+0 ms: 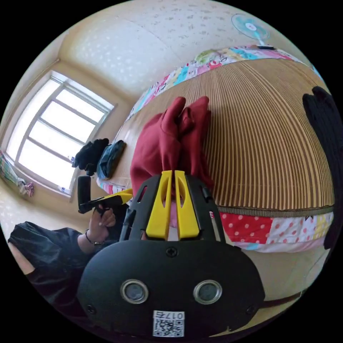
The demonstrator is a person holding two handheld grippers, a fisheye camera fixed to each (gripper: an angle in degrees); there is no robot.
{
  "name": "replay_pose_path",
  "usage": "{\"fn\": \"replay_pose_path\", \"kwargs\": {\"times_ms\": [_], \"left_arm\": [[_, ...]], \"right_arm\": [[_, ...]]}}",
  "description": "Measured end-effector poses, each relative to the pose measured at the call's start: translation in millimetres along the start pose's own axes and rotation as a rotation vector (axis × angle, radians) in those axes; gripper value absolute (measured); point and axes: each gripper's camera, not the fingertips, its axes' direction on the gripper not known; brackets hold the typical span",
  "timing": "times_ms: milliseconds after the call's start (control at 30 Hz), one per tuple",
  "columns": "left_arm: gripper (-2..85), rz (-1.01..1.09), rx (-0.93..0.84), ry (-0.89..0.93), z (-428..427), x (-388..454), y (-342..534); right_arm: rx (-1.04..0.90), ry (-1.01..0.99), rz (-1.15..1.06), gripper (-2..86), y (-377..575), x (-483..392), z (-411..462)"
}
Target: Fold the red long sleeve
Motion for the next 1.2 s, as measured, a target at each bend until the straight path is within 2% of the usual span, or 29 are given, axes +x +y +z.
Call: {"fn": "replay_pose_path", "kwargs": {"times_ms": [33, 133, 267, 400, 467, 567, 633, 767, 833, 900, 1033, 1133, 1200], "left_arm": [[16.7, -0.02, -0.015, 0.031, 1.5, -4.1, 1.0], [17.1, -0.08, -0.009, 0.178, -2.7, -20.6, 1.1], [13.7, -0.139, -0.001, 0.345, -5.1, -41.6, -9.3], [7.5, -0.181, -0.071, 0.333, -4.0, -59.3, -19.0], [6.6, -0.162, -0.085, 0.352, -13.5, -60.3, -18.5], [6.2, -0.126, -0.111, 0.39, -31.1, -49.9, -13.1], [6.0, -0.085, -0.152, 0.434, -39.0, -33.4, -1.9], [5.6, -0.015, -0.243, 0.497, -44.8, 0.9, 28.6], [5.4, 0.06, -0.322, 0.529, -48.9, 27.5, 50.4], [4.6, 0.098, -0.308, 0.495, -62.2, 37.7, 60.2], [6.3, 0.177, -0.173, 0.482, -120.3, 41.6, 55.1], [5.9, 0.194, -0.119, 0.344, -151.0, 41.3, 54.3], [6.0, 0.169, -0.118, 0.314, -159.1, 38.0, 55.5]], "right_arm": [[0.003, -0.038, 0.016, 2.1, 2.4, 7.9, -7.5], [0.247, -0.19, 0.14, 1.3, 37.2, 39.5, -59.2], [0.226, -0.14, 0.239, 1.5, 50.8, 63.5, -60.4], [0.36, -0.1, 0.338, 4.0, 82.3, 58.3, -96.0], [0.433, -0.227, 0.4, 12.8, 115.4, 56.5, -116.4], [0.331, -0.446, 0.412, 26.4, 136.4, 51.6, -106.3], [0.237, -0.577, 0.402, 27.7, 136.5, 44.6, -87.8], [0.109, -0.675, 0.36, 25.6, 114.7, 19.4, -48.0], [0.135, -0.771, 0.356, 24.0, 105.4, 17.9, -39.2], [0.17, -0.86, 0.328, 22.7, 98.3, 18.8, -39.5], [0.186, -0.74, 0.147, 20.1, 45.3, -1.4, -88.3], [0.304, -0.681, 0.074, 18.6, 0.0, 0.1, -147.9], [0.4, -0.652, 0.062, 17.7, -21.0, 14.9, -189.3]]}}
